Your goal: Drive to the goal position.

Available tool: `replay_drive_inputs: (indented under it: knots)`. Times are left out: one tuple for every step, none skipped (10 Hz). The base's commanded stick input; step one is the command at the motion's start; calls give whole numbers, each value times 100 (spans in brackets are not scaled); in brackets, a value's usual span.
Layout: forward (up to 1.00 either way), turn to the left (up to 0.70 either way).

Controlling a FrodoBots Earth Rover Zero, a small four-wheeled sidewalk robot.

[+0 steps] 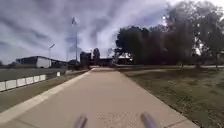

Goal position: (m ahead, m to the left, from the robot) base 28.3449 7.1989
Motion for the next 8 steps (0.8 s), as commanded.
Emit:
replay_drive_inputs:
  knots:
    - [100, 0]
    - [100, 0]
    - [100, 0]
    - [100, 0]
    - [100, 0]
    - [100, 0]
    - [100, 0]
    - [100, 0]
